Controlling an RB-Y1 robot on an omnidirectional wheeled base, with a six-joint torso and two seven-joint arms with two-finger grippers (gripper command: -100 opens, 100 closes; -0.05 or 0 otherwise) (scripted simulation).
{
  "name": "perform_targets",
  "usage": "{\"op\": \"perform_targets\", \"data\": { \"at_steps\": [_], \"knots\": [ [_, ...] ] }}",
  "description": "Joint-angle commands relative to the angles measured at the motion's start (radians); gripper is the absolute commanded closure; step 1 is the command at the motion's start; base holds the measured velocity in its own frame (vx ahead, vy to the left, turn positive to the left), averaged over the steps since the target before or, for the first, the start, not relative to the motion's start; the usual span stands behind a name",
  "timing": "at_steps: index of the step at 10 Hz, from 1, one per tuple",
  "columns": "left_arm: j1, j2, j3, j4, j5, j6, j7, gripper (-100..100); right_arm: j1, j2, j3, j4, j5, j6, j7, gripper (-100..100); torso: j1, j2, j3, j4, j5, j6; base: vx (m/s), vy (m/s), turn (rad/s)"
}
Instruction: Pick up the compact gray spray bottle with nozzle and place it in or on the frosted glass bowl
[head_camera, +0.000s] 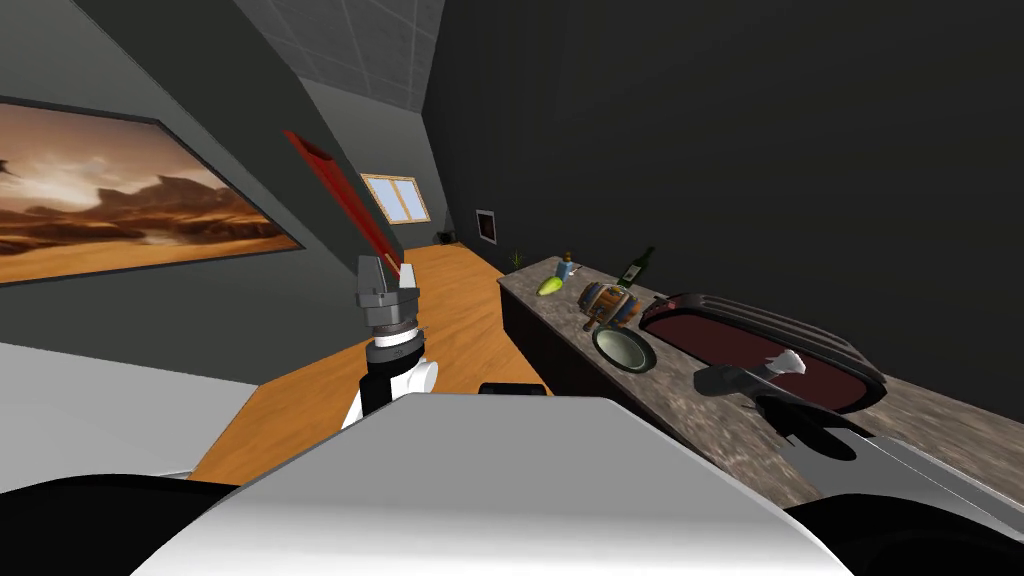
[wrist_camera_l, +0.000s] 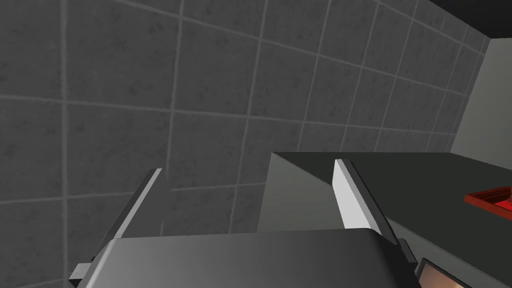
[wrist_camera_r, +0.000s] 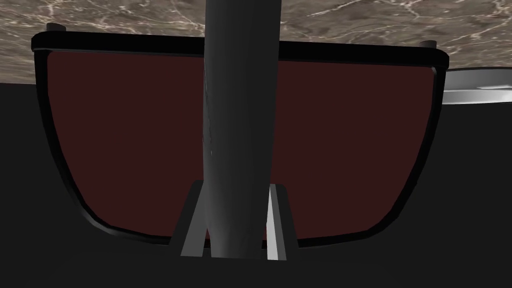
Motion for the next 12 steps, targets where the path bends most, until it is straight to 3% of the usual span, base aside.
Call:
{"op": "perform_targets", "data": {
  "at_steps": [1,6,7,8,9,12],
  "knots": [
    [0.0,0.0,0.0,0.0,0.0,0.0,0.0,0,0.009,0.001,0.006,-0.03,0.011,-0.007,0.001,100,0.0,0.0,0.0,0.0,0.0,0.0,0.076,-0.015,-0.217],
    [0.0,0.0,0.0,0.0,0.0,0.0,0.0,0,0.047,0.0,0.018,-0.138,0.038,-0.015,0.004,100,0.001,0.001,0.0,0.0,0.0,0.0,0.082,-0.004,-0.206],
    [0.0,0.0,0.0,0.0,0.0,0.0,0.0,0,0.036,-0.002,0.02,-0.12,0.034,-0.013,0.004,100,0.002,0.001,0.0,0.0,0.001,0.0,0.035,0.007,-0.042],
    [0.0,0.0,0.0,0.0,0.0,0.0,0.0,0,0.038,-0.002,0.02,-0.124,0.034,-0.012,0.004,0,0.001,0.002,0.001,0.0,0.001,-0.001,0.005,0.002,0.009],
    [0.0,0.0,0.0,0.0,0.0,0.0,0.0,0,0.049,-0.013,-0.005,-0.152,0.013,-0.004,0.005,100,0.001,0.004,0.002,0.001,0.001,-0.001,-0.021,0.067,-0.166],
    [0.0,0.0,0.0,0.0,0.0,0.0,0.0,0,0.075,-0.038,-0.061,-0.214,-0.036,0.014,0.006,100,0.012,0.014,0.008,0.004,0.004,0.002,-0.104,0.131,-0.148]
  ]
}}
